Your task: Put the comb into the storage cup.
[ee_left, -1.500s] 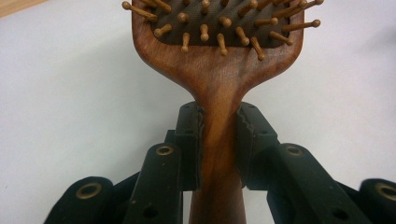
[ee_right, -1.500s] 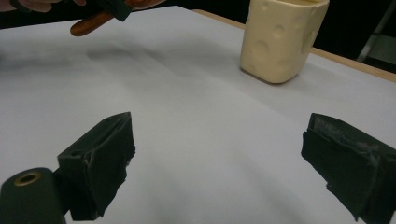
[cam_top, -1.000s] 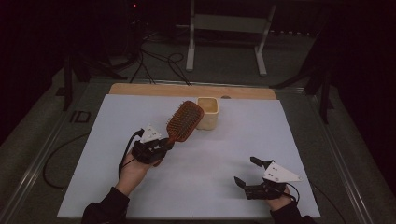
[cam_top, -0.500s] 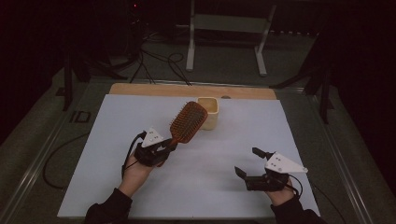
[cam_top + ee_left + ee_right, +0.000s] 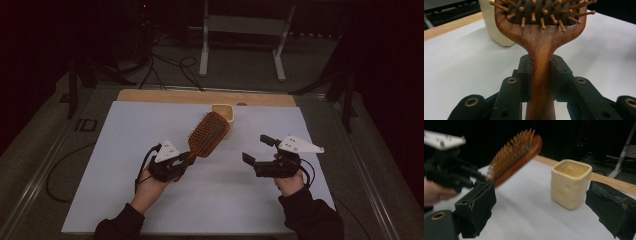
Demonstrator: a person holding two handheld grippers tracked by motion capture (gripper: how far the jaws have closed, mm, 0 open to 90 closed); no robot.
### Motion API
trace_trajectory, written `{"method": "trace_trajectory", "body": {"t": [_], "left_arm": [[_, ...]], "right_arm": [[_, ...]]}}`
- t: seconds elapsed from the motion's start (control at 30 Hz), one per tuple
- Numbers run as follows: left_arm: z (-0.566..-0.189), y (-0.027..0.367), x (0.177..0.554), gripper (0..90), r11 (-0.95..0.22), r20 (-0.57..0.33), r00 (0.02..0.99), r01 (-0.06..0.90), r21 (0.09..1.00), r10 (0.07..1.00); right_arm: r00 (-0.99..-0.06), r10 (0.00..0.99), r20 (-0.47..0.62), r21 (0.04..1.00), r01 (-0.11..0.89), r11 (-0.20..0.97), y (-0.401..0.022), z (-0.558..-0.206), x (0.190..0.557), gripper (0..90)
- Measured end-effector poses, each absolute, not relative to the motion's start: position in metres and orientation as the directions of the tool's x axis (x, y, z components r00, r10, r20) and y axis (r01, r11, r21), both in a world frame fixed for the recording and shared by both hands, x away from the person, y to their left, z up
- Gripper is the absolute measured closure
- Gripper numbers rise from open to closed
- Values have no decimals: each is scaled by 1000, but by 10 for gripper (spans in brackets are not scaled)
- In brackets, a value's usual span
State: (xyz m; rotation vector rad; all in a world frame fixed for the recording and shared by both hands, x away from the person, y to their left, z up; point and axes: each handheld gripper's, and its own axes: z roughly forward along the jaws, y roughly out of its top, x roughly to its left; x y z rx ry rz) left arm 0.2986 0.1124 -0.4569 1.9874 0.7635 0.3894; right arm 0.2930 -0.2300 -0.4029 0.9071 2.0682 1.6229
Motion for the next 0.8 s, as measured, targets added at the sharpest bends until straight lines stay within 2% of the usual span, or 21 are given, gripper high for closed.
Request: {"method": "trace_trajectory", "body": {"t": [0.2, 0.33, 0.8], "left_arm": [[-458, 110, 298, 734, -359, -44, 767, 349, 865, 640], [-461, 107, 297, 734, -365, -41, 774, 344, 865, 632], [-460, 104, 294, 734, -361, -31, 782, 323, 875, 623]], "right_arm": [[-732, 654, 190, 947, 312, 73, -220, -396, 311, 87], [-698, 645, 312, 918, 395, -16, -203, -397, 325, 86], [-579, 632, 515, 822, 544, -171, -166, -405, 338, 86]]}}
